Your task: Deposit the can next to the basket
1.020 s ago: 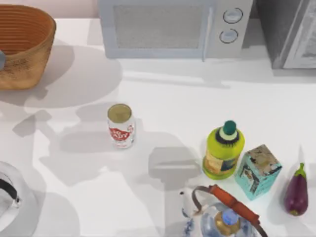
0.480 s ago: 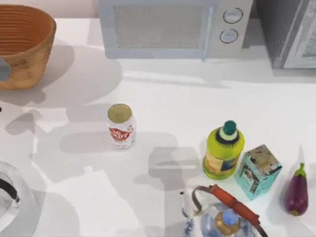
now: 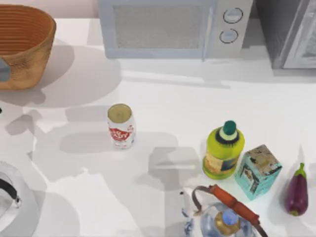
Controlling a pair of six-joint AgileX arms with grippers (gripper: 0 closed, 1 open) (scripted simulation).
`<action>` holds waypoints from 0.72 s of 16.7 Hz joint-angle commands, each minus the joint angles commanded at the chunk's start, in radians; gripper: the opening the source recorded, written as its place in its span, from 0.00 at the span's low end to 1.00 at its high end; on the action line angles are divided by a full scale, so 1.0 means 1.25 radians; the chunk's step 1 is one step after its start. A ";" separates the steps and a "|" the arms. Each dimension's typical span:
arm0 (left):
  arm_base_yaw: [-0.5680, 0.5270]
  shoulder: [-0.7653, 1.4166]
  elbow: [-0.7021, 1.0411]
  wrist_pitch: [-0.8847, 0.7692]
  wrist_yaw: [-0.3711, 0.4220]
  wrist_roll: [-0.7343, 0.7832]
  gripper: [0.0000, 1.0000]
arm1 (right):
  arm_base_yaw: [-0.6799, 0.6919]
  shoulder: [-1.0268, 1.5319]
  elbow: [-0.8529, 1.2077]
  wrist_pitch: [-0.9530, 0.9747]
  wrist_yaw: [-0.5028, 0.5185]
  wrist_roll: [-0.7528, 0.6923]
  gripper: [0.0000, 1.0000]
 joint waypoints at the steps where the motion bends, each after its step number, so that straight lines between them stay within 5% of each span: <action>1: 0.000 0.000 0.000 0.000 0.000 0.000 0.77 | 0.000 0.000 0.000 0.000 0.000 0.000 1.00; 11: 0.000 0.000 0.000 0.000 0.000 0.000 0.02 | 0.000 0.000 0.000 0.000 0.000 0.000 1.00; 12: 0.000 0.000 0.000 0.000 0.000 0.000 0.00 | 0.000 0.000 0.000 0.000 0.000 0.000 1.00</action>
